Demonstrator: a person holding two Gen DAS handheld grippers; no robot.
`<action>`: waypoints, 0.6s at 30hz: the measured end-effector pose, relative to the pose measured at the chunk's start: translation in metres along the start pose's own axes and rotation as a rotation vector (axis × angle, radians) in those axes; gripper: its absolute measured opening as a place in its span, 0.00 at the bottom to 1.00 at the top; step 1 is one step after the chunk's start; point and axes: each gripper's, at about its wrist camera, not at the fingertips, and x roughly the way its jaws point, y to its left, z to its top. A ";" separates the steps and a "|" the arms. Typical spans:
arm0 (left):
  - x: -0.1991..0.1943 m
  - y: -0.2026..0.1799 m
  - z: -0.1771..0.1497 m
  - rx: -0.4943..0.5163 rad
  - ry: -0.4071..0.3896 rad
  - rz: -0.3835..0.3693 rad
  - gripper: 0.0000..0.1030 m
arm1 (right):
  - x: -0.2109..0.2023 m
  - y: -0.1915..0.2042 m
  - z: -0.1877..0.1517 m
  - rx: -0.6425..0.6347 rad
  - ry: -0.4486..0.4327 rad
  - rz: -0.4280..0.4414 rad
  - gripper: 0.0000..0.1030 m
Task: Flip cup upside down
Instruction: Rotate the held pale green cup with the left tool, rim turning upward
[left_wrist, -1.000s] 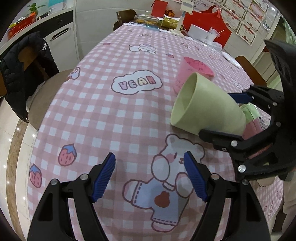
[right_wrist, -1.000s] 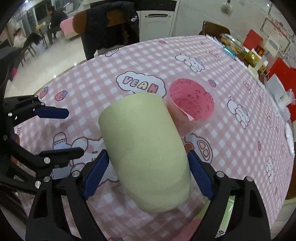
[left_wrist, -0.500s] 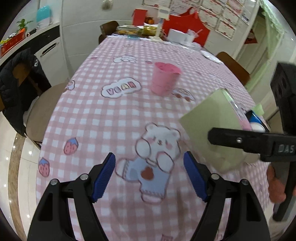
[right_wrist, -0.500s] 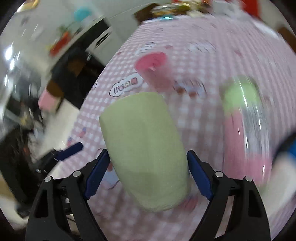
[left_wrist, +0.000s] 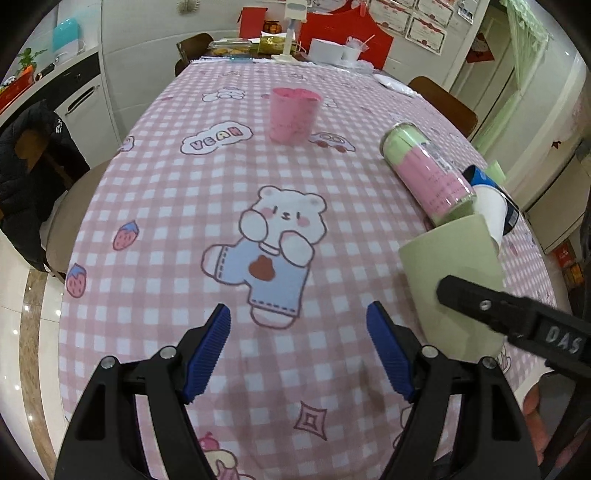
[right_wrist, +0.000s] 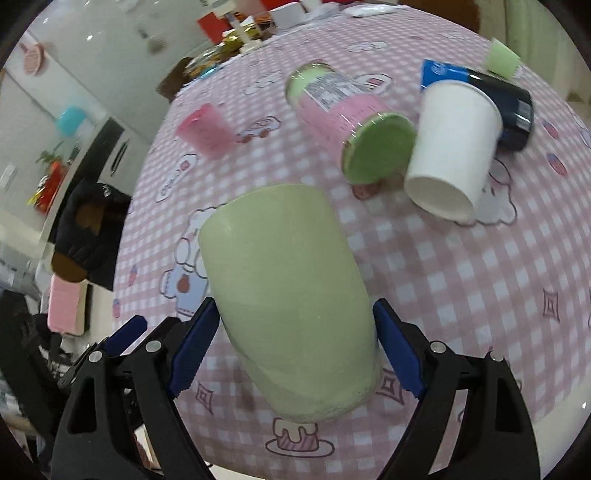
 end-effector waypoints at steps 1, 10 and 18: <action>0.001 -0.001 -0.001 0.000 0.001 0.000 0.73 | 0.002 -0.002 -0.003 0.010 -0.004 -0.002 0.79; 0.006 0.002 -0.002 -0.030 0.007 -0.012 0.73 | -0.018 0.003 -0.005 -0.061 -0.082 -0.003 0.85; -0.013 -0.007 -0.002 -0.064 -0.027 -0.045 0.73 | -0.054 -0.010 -0.001 -0.121 -0.180 0.008 0.87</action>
